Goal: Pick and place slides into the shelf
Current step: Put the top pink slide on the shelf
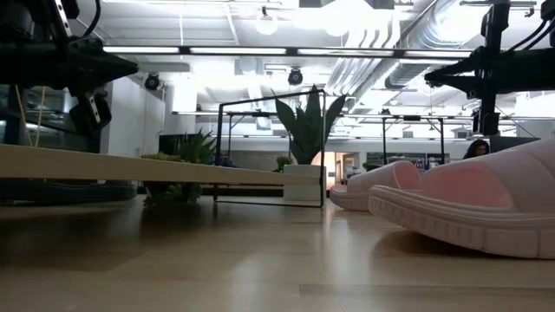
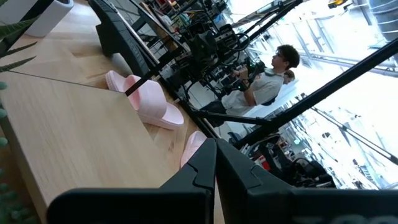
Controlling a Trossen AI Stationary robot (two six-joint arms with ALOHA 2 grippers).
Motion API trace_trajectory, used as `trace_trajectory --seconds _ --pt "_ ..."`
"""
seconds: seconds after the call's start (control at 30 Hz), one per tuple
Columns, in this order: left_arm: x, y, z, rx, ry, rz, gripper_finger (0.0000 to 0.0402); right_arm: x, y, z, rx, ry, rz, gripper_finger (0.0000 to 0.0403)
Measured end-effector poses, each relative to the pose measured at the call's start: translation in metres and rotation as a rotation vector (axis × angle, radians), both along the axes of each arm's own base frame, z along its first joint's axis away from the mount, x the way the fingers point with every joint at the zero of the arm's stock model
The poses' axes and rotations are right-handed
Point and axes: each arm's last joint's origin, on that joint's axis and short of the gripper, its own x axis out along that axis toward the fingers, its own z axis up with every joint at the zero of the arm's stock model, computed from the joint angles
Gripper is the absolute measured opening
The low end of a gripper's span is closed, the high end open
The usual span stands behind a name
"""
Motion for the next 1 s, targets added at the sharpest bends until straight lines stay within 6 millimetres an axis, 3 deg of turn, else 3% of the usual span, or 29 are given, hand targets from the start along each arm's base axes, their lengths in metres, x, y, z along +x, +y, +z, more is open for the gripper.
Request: trace_trajectory --seconds 0.77,1.0 --pt "0.000 0.000 0.000 0.009 0.001 0.000 0.0001 0.000 -0.001 -0.002 -0.069 0.043 -0.037 0.0000" --pt "0.000 0.000 0.000 0.010 0.001 0.000 0.0001 -0.006 0.001 0.029 -0.270 -0.148 -0.016 0.0000"
